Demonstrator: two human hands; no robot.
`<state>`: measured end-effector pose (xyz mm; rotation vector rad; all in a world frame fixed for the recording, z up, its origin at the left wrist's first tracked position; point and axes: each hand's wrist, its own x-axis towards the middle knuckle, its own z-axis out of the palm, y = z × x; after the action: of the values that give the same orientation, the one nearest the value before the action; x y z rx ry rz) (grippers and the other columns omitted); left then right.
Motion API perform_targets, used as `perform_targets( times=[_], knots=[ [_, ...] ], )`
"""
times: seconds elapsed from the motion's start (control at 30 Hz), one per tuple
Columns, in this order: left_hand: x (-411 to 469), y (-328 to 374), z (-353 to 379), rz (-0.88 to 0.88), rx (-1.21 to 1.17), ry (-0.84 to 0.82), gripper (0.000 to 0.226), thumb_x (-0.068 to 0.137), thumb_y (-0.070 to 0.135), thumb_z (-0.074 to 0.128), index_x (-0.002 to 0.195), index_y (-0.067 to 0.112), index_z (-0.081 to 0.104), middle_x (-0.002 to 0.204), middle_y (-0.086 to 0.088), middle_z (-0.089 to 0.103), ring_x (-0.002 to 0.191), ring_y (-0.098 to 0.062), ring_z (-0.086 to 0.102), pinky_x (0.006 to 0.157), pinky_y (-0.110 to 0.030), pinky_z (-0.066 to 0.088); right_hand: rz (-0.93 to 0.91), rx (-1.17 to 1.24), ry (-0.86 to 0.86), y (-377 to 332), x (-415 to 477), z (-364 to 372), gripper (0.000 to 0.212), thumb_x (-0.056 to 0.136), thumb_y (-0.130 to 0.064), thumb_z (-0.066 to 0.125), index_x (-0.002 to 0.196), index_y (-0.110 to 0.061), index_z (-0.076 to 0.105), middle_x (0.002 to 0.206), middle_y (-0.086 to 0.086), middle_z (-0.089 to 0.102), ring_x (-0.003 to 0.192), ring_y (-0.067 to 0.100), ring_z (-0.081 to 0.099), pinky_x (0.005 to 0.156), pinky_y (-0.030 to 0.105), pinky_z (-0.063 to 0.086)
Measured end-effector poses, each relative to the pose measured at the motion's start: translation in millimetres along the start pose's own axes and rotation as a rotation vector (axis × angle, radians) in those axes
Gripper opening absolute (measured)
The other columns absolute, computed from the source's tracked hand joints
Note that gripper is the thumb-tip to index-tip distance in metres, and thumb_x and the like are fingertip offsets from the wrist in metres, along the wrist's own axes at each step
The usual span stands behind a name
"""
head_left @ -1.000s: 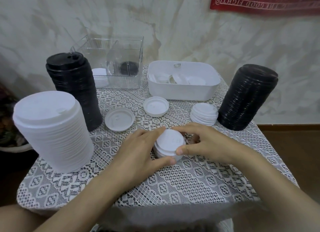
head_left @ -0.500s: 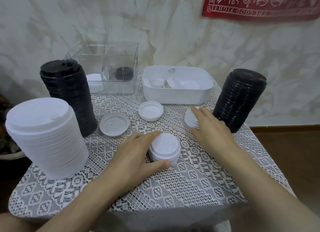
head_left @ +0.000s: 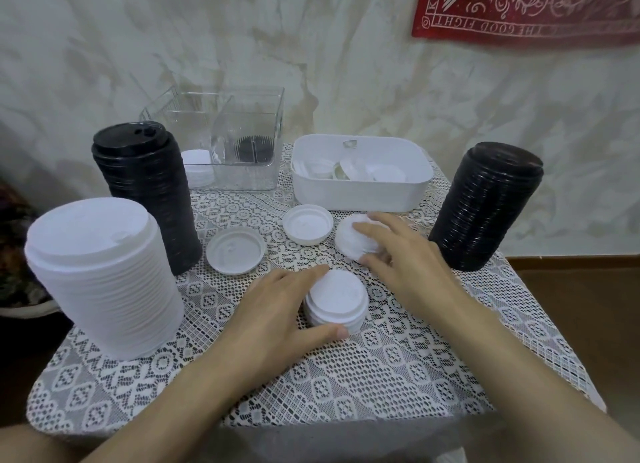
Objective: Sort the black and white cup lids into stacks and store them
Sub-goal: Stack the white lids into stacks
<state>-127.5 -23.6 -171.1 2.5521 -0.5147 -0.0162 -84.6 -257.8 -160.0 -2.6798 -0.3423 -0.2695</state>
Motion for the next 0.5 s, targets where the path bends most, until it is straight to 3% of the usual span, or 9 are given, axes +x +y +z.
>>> perform_targets(
  times=[0.07,0.17,0.3,0.4,0.5],
  knots=[
    [0.0,0.2,-0.4,-0.01,-0.002,-0.004,0.096,0.076,0.08,0.065,0.157,0.044,0.029,0.145,0.016,0.047,0.134,-0.006,0.038,0.11,-0.032,0.036,0.013,0.044,-0.084,1.1,1.2,1.8,0.054,0.097,-0.039,0.068,0.148,-0.041,0.05,0.166,-0.016,0.025,0.1,0.011,0.061,0.108,0.042,0.047],
    [0.4,0.7,-1.3,-0.009,-0.004,-0.01,0.097,0.075,0.08,0.066,0.157,0.044,0.03,0.143,0.017,0.047,0.133,-0.005,0.038,0.108,-0.031,0.036,0.065,0.153,-0.048,4.8,4.2,-1.4,0.067,0.091,-0.044,0.073,0.152,-0.04,0.045,0.162,-0.015,0.033,0.103,0.014,0.056,0.111,0.045,0.046],
    [1.3,2.5,-4.9,0.011,-0.016,-0.019,0.098,0.073,0.077,0.068,0.157,0.042,0.032,0.137,0.025,0.043,0.134,-0.001,0.036,0.109,-0.028,0.034,0.145,0.19,-0.076,6.2,9.1,-0.2,0.097,0.081,-0.06,0.078,0.16,-0.039,0.026,0.162,-0.01,0.04,0.14,0.02,0.048,0.116,0.043,0.039],
    [2.2,3.2,-7.1,0.014,-0.01,-0.027,0.097,0.074,0.075,0.069,0.157,0.041,0.031,0.143,0.023,0.044,0.134,-0.001,0.033,0.11,-0.028,0.033,0.165,0.123,-0.101,-0.4,12.4,3.8,0.094,0.082,-0.059,0.077,0.159,-0.038,0.028,0.155,-0.004,0.051,0.138,0.025,0.05,0.108,0.04,0.04],
    [2.7,2.9,-7.9,0.019,-0.016,-0.04,0.099,0.073,0.075,0.07,0.158,0.042,0.031,0.13,0.03,0.038,0.129,0.004,0.031,0.108,-0.025,0.032,0.164,0.117,-0.071,-6.2,15.8,3.1,0.089,0.082,-0.055,0.079,0.157,-0.031,0.037,0.153,-0.002,0.053,0.134,0.023,0.054,0.107,0.04,0.042]
  ],
)
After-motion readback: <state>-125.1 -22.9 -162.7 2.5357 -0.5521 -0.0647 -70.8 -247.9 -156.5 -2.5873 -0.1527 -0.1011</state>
